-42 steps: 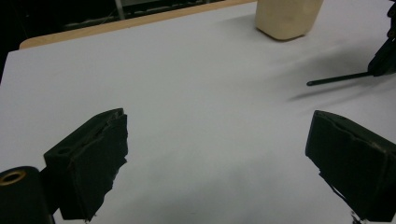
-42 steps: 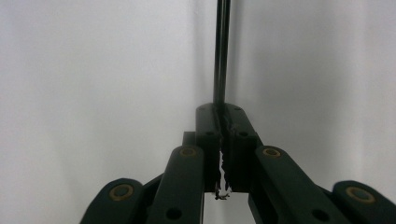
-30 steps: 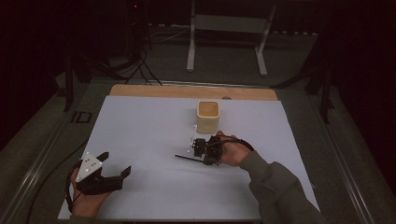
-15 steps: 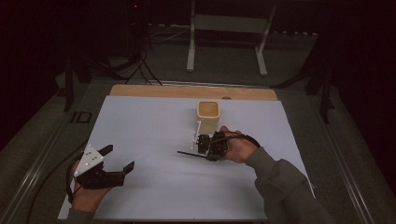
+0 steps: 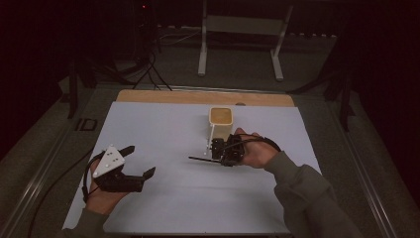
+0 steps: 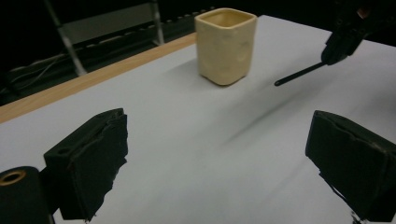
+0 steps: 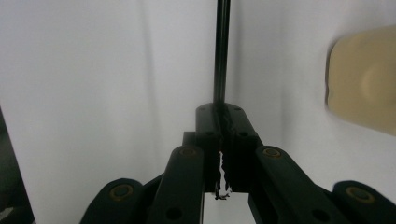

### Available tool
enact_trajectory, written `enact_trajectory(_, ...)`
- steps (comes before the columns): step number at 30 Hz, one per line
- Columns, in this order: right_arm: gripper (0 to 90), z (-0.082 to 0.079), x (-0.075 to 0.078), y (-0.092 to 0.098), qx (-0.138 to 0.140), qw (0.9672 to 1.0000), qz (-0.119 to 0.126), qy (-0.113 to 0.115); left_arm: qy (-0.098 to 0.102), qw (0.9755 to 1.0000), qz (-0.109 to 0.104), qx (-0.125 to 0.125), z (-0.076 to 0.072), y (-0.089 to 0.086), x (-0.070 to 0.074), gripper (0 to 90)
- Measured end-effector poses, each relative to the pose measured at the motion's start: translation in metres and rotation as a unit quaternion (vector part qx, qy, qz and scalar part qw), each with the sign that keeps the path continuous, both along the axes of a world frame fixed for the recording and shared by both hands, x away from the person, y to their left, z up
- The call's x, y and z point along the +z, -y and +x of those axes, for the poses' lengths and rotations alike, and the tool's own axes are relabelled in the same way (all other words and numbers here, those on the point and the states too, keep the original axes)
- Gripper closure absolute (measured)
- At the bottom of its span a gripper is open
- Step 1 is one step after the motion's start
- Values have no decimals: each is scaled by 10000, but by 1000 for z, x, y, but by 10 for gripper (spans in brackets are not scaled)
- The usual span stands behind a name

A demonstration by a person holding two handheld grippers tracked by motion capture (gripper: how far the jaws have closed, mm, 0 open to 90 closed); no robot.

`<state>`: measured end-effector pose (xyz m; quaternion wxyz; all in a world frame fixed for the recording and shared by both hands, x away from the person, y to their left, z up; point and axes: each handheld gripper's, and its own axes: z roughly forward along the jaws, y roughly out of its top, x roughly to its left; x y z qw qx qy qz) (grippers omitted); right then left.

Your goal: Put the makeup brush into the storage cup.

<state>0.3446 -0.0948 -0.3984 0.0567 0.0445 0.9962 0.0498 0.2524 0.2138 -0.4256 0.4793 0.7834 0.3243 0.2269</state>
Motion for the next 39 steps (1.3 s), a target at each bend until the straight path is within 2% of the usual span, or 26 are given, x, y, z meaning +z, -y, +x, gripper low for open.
enact_trajectory(1, 861, 0, 1, 0, 30, 10000, 0, 16, -8, 9999, 79, -112, 3, 6, 0, 67)
enact_trajectory(11, 860, -2, 7, 0, 114, 9999, -34, 32, -1, 9981, 268, -557, 16, 34, 2, 75)
enact_trajectory(21, 861, -5, 9, -2, 277, 9996, -37, 62, -37, 9955, 510, -799, 25, 55, -1, 111)
enact_trajectory(31, 861, -7, 9, -7, 432, 9990, -37, 64, -230, 9900, 667, -1222, 32, 76, -6, 113)
enact_trajectory(32, 860, -8, 9, -7, 453, 9989, -42, 62, -230, 9900, 667, -1222, 32, 76, -6, 114)
enact_trajectory(33, 861, -8, 9, -7, 453, 9989, -47, 49, -300, 9885, 671, -1324, 34, 80, -7, 118)
enact_trajectory(36, 861, -8, 9, -8, 527, 9986, -32, 33, -372, 9860, 687, -1470, 36, 86, -9, 127)
enact_trajectory(39, 861, -9, 8, -8, 542, 9985, -42, 9, -397, 9848, 682, -1546, 36, 90, -10, 133)
